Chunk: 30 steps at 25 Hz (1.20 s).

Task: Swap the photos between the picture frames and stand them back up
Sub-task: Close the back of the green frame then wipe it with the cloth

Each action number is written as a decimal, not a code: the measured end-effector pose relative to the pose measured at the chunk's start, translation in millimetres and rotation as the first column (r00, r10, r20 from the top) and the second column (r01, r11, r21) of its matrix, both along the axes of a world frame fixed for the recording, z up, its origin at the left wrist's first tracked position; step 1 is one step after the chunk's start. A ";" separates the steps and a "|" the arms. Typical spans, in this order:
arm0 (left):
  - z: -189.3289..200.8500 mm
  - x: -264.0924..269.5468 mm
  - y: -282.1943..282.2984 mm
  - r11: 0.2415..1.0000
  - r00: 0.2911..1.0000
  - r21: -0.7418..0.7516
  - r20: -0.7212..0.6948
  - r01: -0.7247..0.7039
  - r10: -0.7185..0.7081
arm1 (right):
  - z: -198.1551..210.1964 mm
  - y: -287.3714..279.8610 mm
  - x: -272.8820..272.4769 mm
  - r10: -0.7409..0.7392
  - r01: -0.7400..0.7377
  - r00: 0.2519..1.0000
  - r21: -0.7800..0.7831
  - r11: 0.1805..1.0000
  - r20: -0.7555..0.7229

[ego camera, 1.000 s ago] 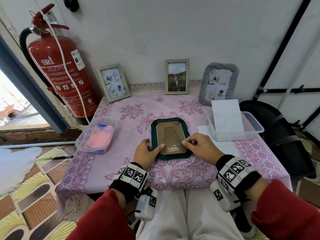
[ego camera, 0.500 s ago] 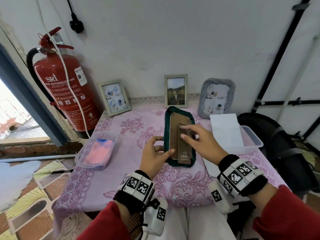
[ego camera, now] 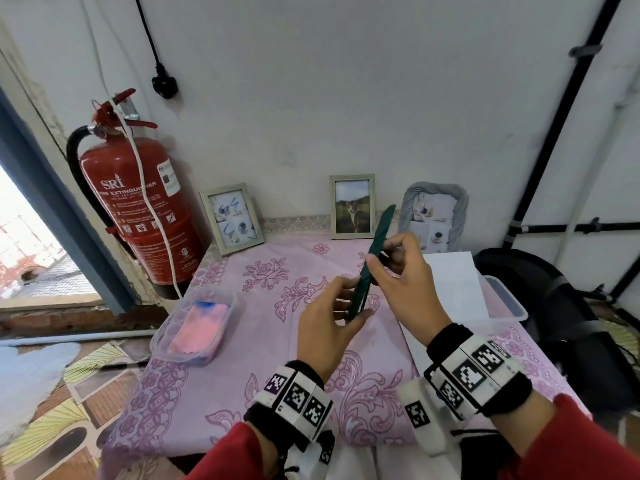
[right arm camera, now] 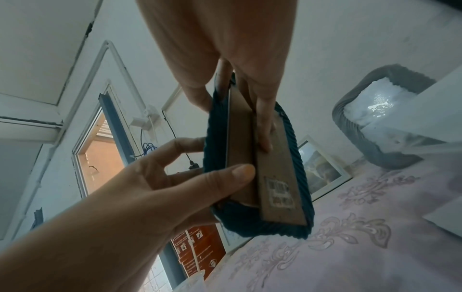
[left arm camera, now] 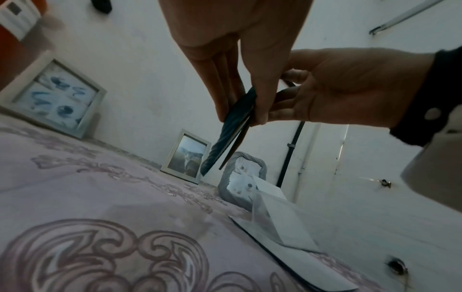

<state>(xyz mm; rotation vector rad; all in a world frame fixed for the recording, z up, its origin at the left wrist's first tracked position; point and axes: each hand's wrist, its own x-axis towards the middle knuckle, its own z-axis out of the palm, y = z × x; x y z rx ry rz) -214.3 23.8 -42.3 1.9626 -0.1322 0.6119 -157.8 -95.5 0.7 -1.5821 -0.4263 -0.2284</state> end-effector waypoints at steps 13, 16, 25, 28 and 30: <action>-7.7 21.3 39.0 0.873 0.972 -0.488 -0.202 0.009 -0.123 | -14.7 -11.7 6.3 -0.024 0.047 0.990 0.170 0.984 -0.138; -10.6 18.3 45.5 0.751 0.960 -0.660 -0.192 0.028 -0.205 | -20.9 -10.5 5.5 -0.046 0.064 0.991 0.142 0.988 -0.129; -17.9 15.7 49.8 0.590 0.931 -0.798 -0.114 0.121 -0.346 | -43.9 -11.0 10.5 0.012 0.017 0.974 0.125 0.992 -0.226; -28.9 15.5 50.7 0.591 0.952 -0.805 -0.141 0.050 -0.273 | -63.9 -10.6 11.3 0.141 -0.129 0.934 0.058 0.990 -0.329; -37.2 15.2 52.0 0.598 0.957 -0.802 -0.174 0.000 -0.233 | -79.5 -11.8 12.6 0.139 -0.174 0.920 -0.063 0.983 -0.366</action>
